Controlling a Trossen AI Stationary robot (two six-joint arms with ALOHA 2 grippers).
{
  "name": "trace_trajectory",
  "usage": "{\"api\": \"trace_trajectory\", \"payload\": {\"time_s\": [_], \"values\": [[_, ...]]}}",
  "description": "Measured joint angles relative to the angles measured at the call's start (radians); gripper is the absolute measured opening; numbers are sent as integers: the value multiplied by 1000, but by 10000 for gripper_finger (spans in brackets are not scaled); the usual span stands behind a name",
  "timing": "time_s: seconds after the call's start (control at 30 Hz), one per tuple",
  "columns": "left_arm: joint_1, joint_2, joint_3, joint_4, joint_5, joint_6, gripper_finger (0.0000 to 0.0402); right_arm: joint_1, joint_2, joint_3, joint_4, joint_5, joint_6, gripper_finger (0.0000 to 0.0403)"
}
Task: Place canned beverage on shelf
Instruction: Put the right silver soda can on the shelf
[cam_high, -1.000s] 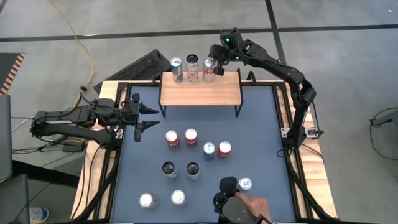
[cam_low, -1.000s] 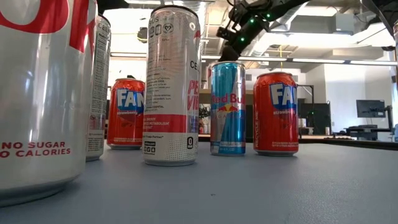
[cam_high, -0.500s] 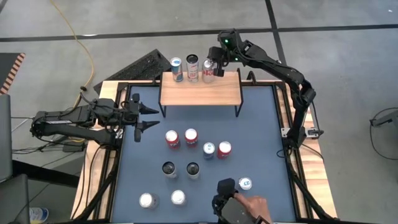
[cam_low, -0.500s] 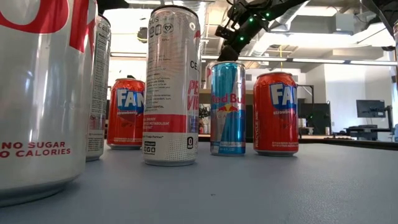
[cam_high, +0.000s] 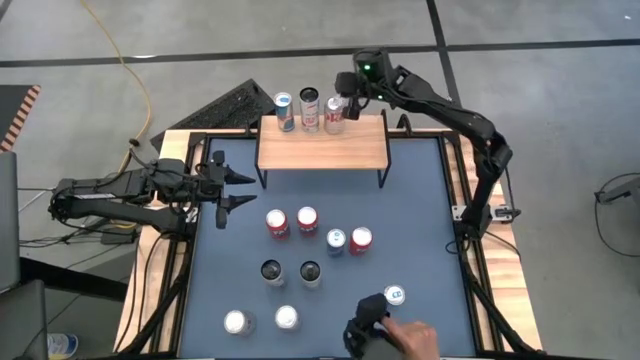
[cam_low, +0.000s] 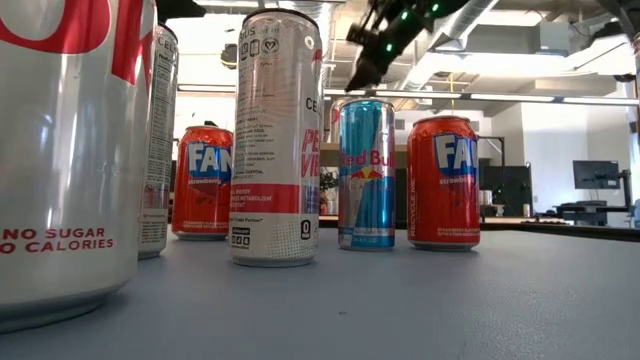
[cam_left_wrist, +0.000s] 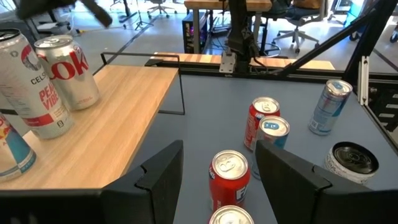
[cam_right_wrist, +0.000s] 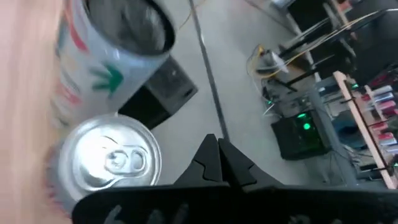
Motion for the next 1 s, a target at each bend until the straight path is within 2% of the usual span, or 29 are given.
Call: {"api": "trace_trajectory", "payload": {"time_s": [0.07, 0.17, 0.4, 0.5, 0.7, 1.0], "values": [[0, 0, 0, 0, 0, 0, 192, 13, -28, 2, -8, -5, 37, 0], [0, 0, 0, -6, 0, 0, 192, 35, -58, 2, -74, -69, 86, 0], [0, 0, 0, -24, 0, 0, 192, 100, -83, 2, -251, -39, 162, 0], [0, 0, 0, -24, 0, 0, 192, 117, -83, 1, -275, 9, 168, 0], [0, 0, 0, -24, 0, 0, 192, 161, -69, 1, -288, -23, 144, 0], [0, 0, 0, -24, 0, 0, 192, 124, -53, -18, -260, -21, 146, 0]]}}
